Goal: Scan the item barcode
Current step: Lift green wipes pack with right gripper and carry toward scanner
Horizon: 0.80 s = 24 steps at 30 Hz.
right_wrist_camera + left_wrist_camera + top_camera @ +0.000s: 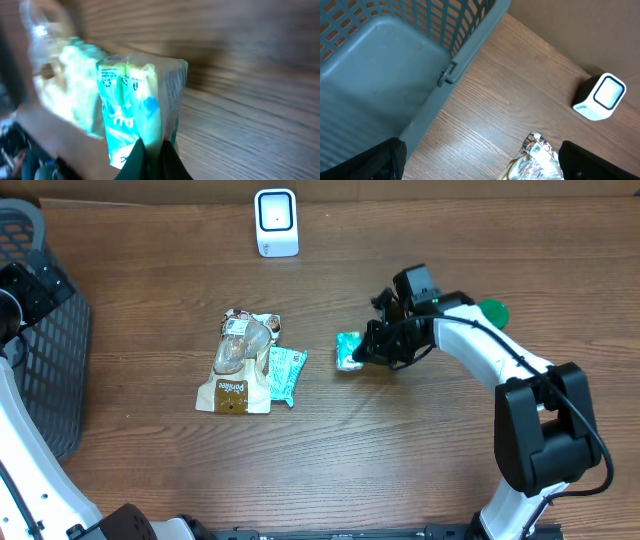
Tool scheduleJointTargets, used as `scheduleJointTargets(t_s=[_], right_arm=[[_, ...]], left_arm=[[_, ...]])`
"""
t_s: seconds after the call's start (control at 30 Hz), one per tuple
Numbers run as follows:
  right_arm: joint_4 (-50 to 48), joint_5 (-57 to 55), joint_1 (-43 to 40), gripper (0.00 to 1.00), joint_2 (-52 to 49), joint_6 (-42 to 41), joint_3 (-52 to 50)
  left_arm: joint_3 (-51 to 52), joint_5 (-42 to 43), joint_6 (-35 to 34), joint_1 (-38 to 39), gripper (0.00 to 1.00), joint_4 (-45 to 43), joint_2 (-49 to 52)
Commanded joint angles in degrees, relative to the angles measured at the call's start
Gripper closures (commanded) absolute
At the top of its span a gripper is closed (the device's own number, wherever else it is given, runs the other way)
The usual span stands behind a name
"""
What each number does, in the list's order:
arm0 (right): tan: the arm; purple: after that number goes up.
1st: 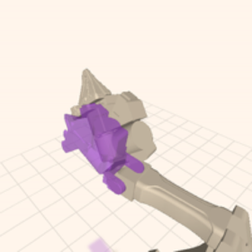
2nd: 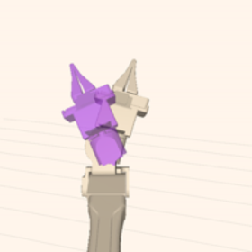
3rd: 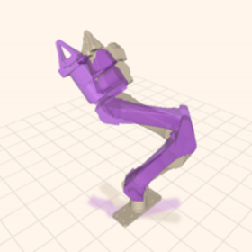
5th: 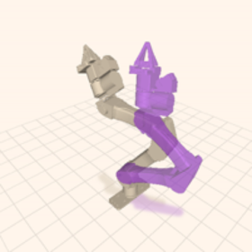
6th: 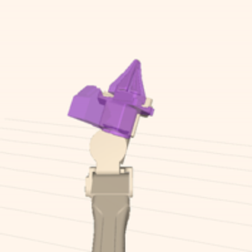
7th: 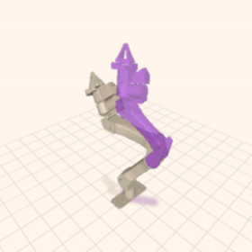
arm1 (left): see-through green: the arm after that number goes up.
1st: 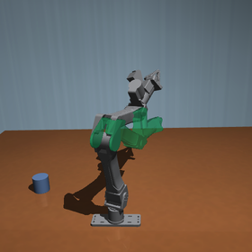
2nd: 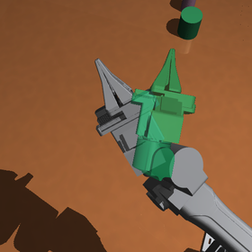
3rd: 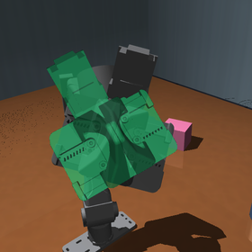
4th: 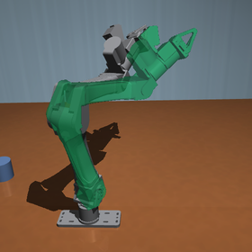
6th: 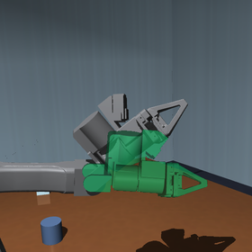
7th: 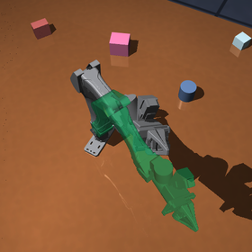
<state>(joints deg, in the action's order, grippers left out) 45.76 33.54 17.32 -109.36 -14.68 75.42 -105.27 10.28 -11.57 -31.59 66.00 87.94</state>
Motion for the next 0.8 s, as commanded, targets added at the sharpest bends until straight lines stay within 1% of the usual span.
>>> scheduleJointTargets(t_s=[0.0, 0.07, 0.1, 0.2, 0.33, 0.37, 0.4, 0.77], right_arm=[[3.5, 10.4, -0.5, 0.96, -0.3, 11.2, 5.4], [6.4, 15.8, -0.9, 0.96, -0.3, 13.3, 8.0], [8.3, 20.7, -1.2, 0.96, -0.2, 15.0, 10.0], [10.8, 29.9, -1.7, 0.96, 0.1, 17.8, 12.8], [11.5, 44.1, -3.3, 0.96, 0.4, 17.2, 14.3], [11.4, 51.0, -4.3, 0.96, 0.4, 16.2, 14.3], [11.6, 55.2, -5.4, 0.96, 0.4, 16.2, 14.3], [11.6, 56.4, -6.5, 0.96, 0.4, 14.9, 14.3]], left_arm=[[-0.2, -0.2, 1.1, 0.1, 0.0, -0.2, -0.2], [-0.2, -0.2, 1.1, 0.1, 0.0, -0.2, -0.2], [-0.2, -0.2, 1.1, 0.1, 0.01, -0.2, -0.2], [-0.2, -0.2, 1.1, 0.1, 0.0, -0.2, -0.2], [-0.2, -0.2, 1.1, 0.1, 0.0, -0.2, -0.2], [-0.2, -0.2, 1.1, 0.1, 0.0, -0.2, -0.2], [-0.2, -0.2, 1.1, 0.1, 0.01, -0.2, -0.2], [-0.2, -0.2, 1.1, 0.1, 0.0, -0.2, -0.2]])
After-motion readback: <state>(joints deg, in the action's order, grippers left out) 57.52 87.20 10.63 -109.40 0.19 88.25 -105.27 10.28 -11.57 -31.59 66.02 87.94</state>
